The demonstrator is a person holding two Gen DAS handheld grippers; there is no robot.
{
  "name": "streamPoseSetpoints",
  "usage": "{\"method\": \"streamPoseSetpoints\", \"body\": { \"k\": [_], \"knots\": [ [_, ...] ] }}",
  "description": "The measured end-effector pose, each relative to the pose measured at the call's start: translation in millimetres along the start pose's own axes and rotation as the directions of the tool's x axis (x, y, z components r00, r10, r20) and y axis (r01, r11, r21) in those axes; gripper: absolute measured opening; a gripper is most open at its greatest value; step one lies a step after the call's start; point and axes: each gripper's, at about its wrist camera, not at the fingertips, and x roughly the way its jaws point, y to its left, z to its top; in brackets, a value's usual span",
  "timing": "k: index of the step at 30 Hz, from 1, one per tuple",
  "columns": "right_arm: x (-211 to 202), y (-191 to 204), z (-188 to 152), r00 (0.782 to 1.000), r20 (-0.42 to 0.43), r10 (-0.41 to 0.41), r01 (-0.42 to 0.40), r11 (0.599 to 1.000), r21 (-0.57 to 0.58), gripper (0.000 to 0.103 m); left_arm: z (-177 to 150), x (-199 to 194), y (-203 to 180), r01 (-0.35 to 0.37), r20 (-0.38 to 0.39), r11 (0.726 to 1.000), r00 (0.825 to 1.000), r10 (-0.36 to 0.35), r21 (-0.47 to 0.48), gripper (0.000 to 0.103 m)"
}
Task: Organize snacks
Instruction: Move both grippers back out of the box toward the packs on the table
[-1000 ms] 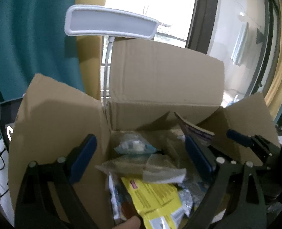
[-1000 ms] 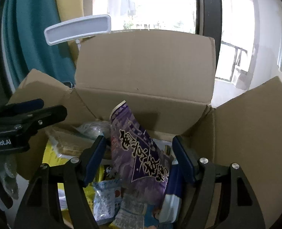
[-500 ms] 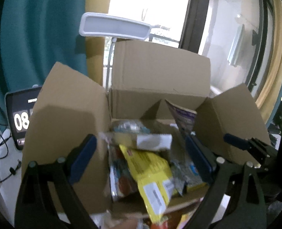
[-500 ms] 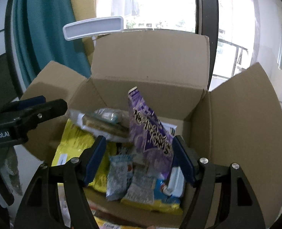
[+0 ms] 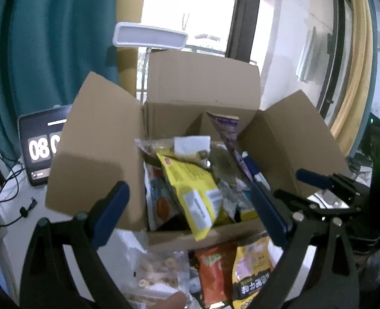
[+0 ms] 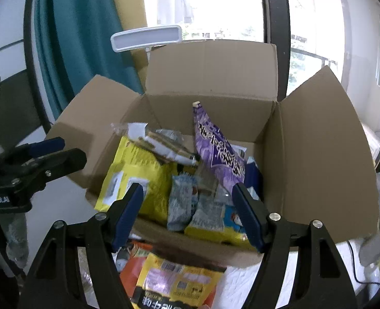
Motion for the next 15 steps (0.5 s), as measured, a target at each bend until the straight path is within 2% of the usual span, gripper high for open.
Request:
{"method": "streamPoseSetpoints", "body": {
  "k": [5, 15],
  "knots": [
    [-12, 4, -13, 1.000, -0.002, 0.005, -0.005, 1.000, 0.006, 0.075, -17, -15, -1, 0.013, 0.008, 1.000, 1.000, -0.013, -0.010, 0.096],
    [-13, 2, -57, 0.998, -0.054, 0.016, -0.013, 0.999, 0.047, 0.075, -67, -23, 10, 0.016, -0.060, 0.999, 0.998, -0.018, -0.028, 0.096]
  ]
}}
